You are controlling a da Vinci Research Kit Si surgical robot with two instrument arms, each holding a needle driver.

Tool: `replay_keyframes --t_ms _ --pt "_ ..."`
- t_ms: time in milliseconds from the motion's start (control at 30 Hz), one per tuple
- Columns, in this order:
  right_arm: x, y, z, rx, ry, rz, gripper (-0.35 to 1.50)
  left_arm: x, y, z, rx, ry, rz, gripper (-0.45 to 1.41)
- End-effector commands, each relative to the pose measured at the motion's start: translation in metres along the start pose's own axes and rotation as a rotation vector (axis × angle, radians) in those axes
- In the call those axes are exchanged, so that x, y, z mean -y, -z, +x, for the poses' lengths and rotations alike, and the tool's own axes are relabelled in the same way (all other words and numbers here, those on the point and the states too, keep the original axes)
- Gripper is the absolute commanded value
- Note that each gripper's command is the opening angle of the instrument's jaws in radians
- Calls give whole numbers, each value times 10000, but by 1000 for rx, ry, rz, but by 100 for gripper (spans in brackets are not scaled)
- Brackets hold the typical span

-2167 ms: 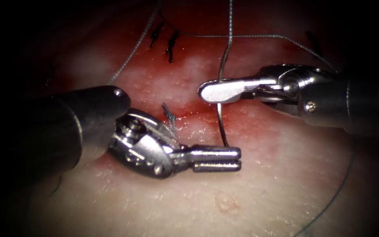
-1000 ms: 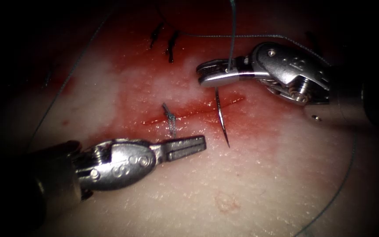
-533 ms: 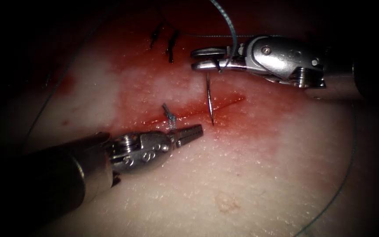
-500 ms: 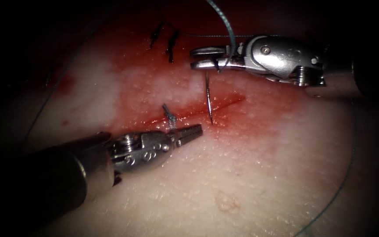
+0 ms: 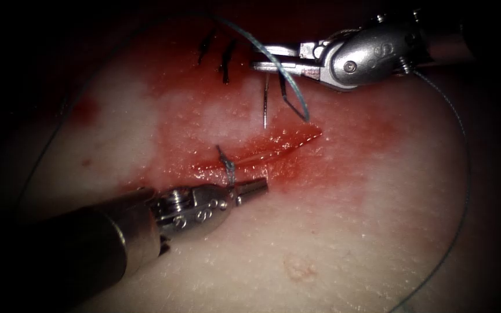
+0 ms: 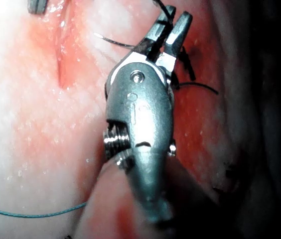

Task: Wound Closure

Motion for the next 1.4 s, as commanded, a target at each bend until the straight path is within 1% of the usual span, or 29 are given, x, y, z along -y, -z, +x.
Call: replay_keyframes --t_ms 33,267,633,933,1133,1167,1200,1233,1400 --pt "2 -10 -5 -5 8 -3 -35 -2 -7 -1 1 -2 -4 0" --pt "7 -16 -7 3 43 -2 -35 -3 -5 -1 1 8 -12 2" --pt "26 -16 -24 12 74 21 -35 -2 -4 -1 0 21 -14 2" --pt "29 -15 -27 25 80 45 -35 -1 -2 -1 -1 21 -16 2" --pt "37 -14 -32 37 138 45 -35 1 1 0 -1 23 -20 2" --pt "43 -13 -34 51 176 37 -35 1 2 0 -1 23 -21 2" --pt "43 -13 -34 51 176 37 -35 1 2 0 -1 23 -21 2" --pt "49 -12 -37 78 237 27 -35 1 4 1 -1 24 -22 2" --pt "62 -11 -40 105 287 22 -35 2 7 3 -2 32 -26 2"
